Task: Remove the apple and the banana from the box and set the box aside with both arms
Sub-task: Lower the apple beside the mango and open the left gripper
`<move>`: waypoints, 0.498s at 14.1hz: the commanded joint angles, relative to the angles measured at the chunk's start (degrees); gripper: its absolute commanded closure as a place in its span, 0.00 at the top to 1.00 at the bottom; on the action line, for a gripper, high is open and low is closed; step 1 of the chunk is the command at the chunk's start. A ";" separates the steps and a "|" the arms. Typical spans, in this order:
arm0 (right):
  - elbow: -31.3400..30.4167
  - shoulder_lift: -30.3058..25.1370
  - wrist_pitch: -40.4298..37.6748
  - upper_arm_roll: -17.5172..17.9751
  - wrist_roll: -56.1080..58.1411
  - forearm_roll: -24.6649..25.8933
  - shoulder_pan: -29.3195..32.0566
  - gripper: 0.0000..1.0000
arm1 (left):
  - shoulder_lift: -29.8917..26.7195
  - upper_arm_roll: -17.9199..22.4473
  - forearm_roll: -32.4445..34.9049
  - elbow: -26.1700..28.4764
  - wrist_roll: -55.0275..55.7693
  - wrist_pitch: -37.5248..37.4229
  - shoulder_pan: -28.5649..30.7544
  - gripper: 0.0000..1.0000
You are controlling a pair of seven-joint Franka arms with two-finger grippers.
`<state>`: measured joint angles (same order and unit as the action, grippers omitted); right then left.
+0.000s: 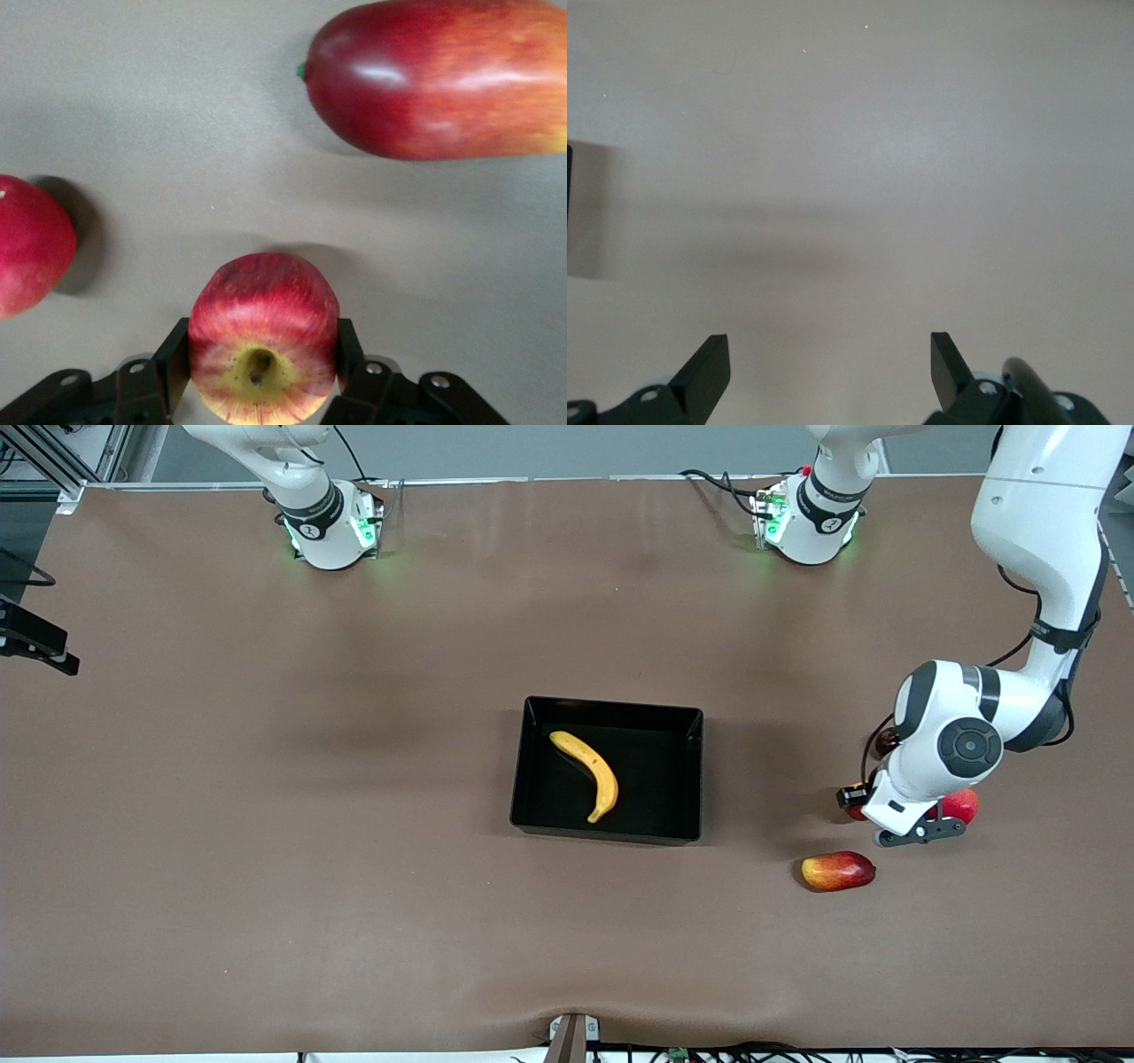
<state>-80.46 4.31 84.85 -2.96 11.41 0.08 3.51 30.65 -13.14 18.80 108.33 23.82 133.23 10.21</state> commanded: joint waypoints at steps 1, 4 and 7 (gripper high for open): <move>-0.22 0.08 -1.08 0.32 0.54 -0.25 0.63 1.00 | 0.72 -0.57 1.24 0.04 -0.36 1.85 0.60 0.20; -0.40 1.13 -1.09 0.32 0.19 -0.17 0.54 1.00 | -0.76 -0.74 1.15 -0.40 -0.10 1.68 0.43 1.00; -0.40 1.14 -0.13 0.32 0.10 -0.17 1.15 1.00 | -7.60 -2.32 0.27 -0.58 0.70 -1.03 0.16 1.00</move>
<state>-80.96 5.65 84.28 -3.08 11.41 0.08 3.56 29.17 -14.13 18.88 106.60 23.77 134.83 10.46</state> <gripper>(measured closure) 0.000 0.004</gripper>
